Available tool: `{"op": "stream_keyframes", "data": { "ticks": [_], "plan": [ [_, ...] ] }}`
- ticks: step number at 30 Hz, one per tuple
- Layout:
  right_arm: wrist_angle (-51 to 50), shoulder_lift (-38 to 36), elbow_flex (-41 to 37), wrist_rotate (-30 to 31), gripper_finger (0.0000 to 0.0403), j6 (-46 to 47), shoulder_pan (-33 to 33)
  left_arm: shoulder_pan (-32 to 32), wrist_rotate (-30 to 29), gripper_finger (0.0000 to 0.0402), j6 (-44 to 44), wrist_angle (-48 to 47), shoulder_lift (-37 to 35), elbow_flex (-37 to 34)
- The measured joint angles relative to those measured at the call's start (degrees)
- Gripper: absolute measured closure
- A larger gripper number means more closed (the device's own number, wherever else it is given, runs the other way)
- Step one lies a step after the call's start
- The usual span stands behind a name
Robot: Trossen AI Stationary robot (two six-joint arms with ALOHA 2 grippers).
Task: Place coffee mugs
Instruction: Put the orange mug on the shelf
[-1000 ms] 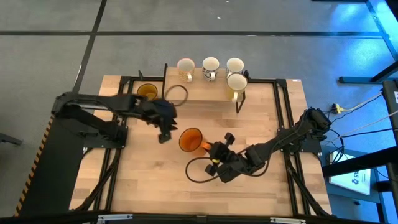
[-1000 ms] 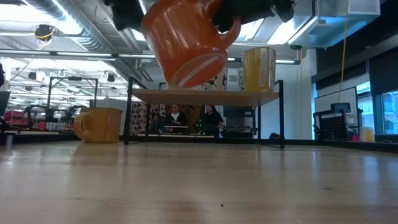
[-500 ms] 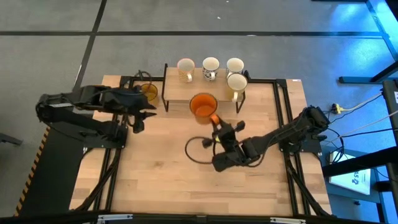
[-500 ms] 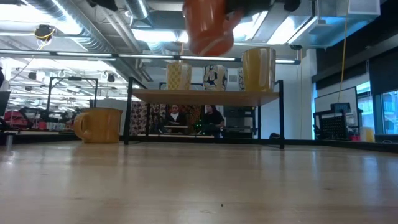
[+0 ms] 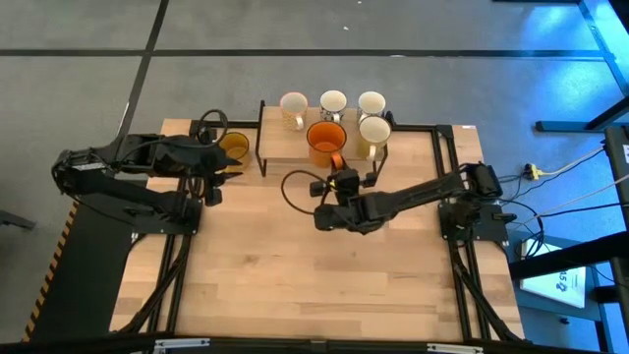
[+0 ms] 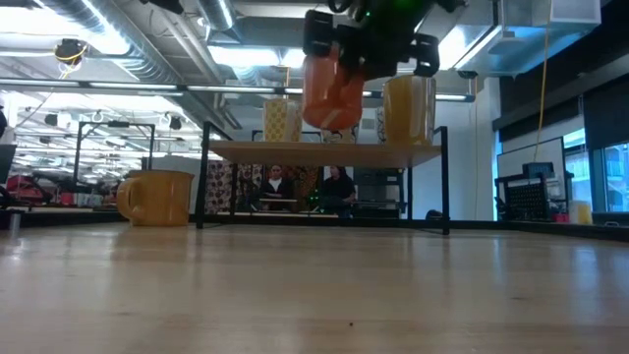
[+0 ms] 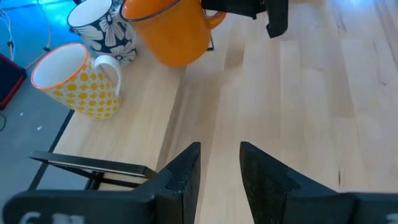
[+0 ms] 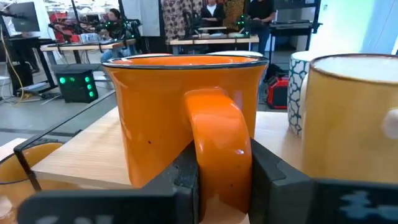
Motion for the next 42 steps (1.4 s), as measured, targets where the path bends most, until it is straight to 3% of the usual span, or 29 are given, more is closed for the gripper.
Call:
{"op": "stream_keyframes", "data": {
  "ticks": [28,42],
  "plan": [
    [-2.0,2.5,0.0,-2.3,0.034,-0.4,-5.3,0.0,0.1,0.0296,0.0,0.3,0.2,0.0],
    [-8.1,2.5,0.0,-0.8,0.034,4.7,-5.5,0.0,0.1,0.0296,0.0,0.3,0.2,0.0]
  ]
}}
